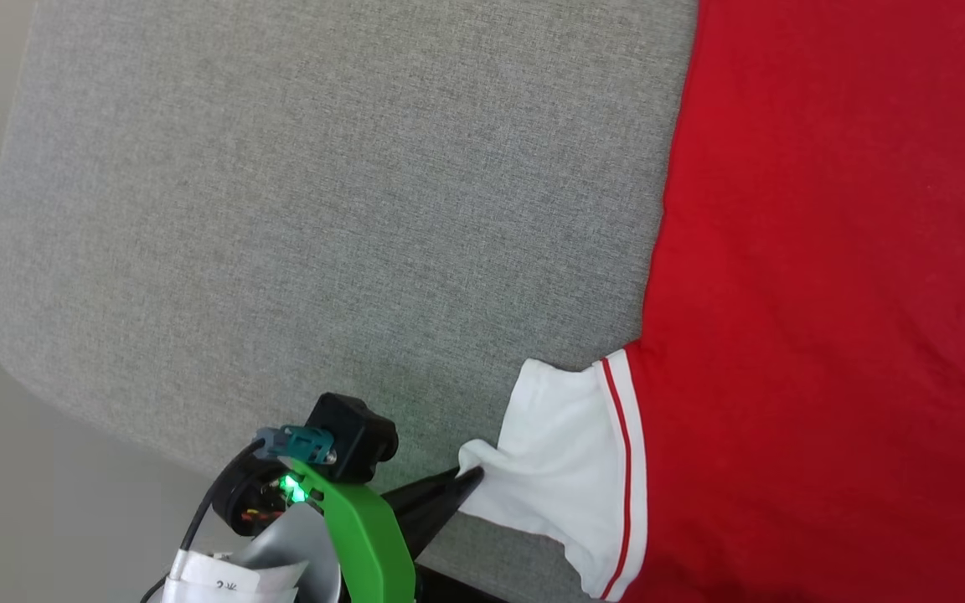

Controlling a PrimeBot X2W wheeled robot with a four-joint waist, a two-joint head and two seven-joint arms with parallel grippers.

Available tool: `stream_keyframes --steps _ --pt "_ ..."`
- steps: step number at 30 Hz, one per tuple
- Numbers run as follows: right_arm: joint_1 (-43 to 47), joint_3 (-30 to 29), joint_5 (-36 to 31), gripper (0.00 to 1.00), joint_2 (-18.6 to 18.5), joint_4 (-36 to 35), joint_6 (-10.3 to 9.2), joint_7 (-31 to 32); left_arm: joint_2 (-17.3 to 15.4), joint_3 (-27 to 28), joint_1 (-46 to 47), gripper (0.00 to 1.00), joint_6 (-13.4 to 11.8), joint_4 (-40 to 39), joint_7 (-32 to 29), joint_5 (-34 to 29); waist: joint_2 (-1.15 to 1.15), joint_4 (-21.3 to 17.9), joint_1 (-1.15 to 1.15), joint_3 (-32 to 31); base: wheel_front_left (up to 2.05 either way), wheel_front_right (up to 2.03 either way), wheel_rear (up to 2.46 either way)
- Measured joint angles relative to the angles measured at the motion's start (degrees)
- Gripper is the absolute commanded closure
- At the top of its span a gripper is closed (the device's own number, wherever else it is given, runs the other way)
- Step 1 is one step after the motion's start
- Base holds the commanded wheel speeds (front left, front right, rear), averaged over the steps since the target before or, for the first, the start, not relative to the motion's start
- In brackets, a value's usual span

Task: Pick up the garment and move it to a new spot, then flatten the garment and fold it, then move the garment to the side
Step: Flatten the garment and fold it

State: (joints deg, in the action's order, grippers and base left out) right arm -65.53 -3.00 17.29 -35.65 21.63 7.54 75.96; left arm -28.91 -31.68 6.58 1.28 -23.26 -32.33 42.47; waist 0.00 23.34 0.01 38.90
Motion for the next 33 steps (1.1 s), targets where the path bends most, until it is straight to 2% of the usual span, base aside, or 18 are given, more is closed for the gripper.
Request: stream_keyframes --steps 1,2,3,4,11,21,25,28,33 --pt "0.13 0.09 0.08 0.00 0.05 0.03 0.00 0.00 -0.01 0.00 0.09 1.00 -0.01 0.04 0.00 -0.15 0.00 -0.04 0.00 0.02 0.00 0.00 0.00" --pt "0.37 0.16 0.16 0.09 0.09 0.04 0.00 0.01 0.00 -0.03 0.24 1.00 -0.01 0.10 0.00 -0.15 0.00 -0.09 0.00 0.00 0.00 0.00 0.00" --pt "0.60 0.21 0.23 0.59 0.11 -0.01 0.00 0.03 -0.01 -0.02 0.41 1.00 -0.01 0.15 -0.01 -0.16 0.00 -0.15 0.00 -0.06 0.00 0.00 0.00" --pt "0.78 0.21 0.26 1.00 0.12 -0.12 0.00 0.13 -0.01 -0.01 0.53 1.00 -0.01 0.19 -0.01 -0.16 0.00 -0.20 0.00 -0.12 0.00 0.00 0.00" --pt "3.03 -0.12 0.81 1.00 0.68 -0.87 0.00 0.32 -0.02 0.03 0.59 1.00 -0.15 0.49 -0.07 -0.16 0.00 -0.62 0.00 -1.15 0.00 0.00 0.00" --pt "11.08 -2.41 1.18 1.00 0.98 -0.71 0.01 -4.55 -0.26 0.45 0.62 1.00 -1.18 0.77 -0.08 -0.75 0.00 -2.04 0.00 -5.32 0.00 0.00 0.00" --pt "15.78 -4.17 1.68 1.00 1.48 -0.29 0.01 -6.20 -0.66 0.69 0.57 1.00 -1.62 0.85 -0.52 -0.64 0.00 -2.96 -0.01 -7.94 0.00 0.00 0.00" --pt "25.69 -6.50 3.24 1.00 3.54 -0.32 0.01 -9.95 -0.99 1.07 0.22 1.00 -2.55 1.24 -1.00 0.65 0.00 -5.00 -0.01 -13.35 0.00 0.00 0.00" --pt "33.12 -7.95 4.63 1.00 5.31 -1.24 0.01 -12.39 -1.35 1.62 -1.55 1.00 -3.54 2.45 -1.00 1.99 0.00 -6.83 -0.01 -17.38 0.00 0.00 0.00"
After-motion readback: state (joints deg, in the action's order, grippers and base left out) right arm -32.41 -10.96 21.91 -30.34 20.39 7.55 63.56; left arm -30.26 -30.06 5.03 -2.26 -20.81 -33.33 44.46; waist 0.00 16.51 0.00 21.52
